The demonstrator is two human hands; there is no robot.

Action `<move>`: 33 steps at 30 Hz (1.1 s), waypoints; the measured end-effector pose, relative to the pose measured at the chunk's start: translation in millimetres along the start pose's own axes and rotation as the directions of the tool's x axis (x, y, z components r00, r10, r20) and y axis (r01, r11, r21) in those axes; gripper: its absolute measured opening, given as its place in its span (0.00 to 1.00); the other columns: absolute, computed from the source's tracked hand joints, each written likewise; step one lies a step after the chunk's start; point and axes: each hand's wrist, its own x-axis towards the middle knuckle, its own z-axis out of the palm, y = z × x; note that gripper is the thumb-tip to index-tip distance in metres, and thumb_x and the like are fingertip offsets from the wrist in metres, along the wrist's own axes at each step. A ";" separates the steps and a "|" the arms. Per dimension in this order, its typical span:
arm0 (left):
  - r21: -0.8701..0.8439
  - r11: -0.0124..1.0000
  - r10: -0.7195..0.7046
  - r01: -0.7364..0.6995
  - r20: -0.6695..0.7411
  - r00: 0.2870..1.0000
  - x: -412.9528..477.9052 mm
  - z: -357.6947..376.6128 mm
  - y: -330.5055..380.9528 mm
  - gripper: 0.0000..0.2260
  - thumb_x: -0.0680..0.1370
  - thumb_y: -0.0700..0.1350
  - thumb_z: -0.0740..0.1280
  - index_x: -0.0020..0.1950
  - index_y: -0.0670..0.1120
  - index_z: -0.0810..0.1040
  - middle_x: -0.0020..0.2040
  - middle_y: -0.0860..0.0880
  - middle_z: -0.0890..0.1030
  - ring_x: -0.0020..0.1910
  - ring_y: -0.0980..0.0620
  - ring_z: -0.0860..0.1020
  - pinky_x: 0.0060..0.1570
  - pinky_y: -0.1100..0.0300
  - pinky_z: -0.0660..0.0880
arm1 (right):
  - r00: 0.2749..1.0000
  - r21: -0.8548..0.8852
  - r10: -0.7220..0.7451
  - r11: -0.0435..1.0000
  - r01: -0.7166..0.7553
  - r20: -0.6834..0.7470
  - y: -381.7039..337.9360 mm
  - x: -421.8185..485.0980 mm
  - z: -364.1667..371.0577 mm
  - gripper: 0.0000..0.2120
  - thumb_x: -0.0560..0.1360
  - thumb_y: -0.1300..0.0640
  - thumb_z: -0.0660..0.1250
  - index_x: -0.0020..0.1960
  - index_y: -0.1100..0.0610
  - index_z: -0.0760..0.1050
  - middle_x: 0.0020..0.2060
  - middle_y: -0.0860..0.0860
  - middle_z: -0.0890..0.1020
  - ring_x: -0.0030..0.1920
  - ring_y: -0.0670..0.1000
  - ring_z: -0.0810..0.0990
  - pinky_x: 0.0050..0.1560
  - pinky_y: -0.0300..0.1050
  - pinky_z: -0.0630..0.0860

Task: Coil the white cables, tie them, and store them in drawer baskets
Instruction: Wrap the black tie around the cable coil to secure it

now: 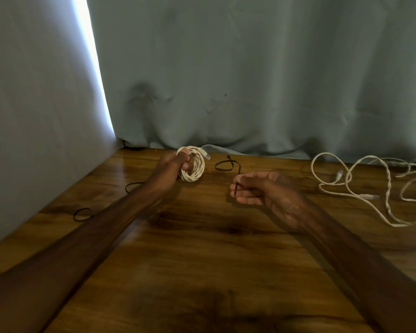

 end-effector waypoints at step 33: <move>-0.072 0.993 -0.091 0.091 0.002 0.996 -24.3 25.2 30.3 0.15 0.87 0.48 0.58 0.43 0.46 0.75 0.25 0.56 0.75 0.25 0.62 0.75 0.26 0.71 0.70 | 0.972 -0.140 -0.187 0.976 0.167 -0.144 -23.9 -12.9 -15.2 0.11 0.72 0.64 0.74 0.53 0.65 0.83 0.46 0.61 0.88 0.42 0.54 0.88 0.44 0.43 0.85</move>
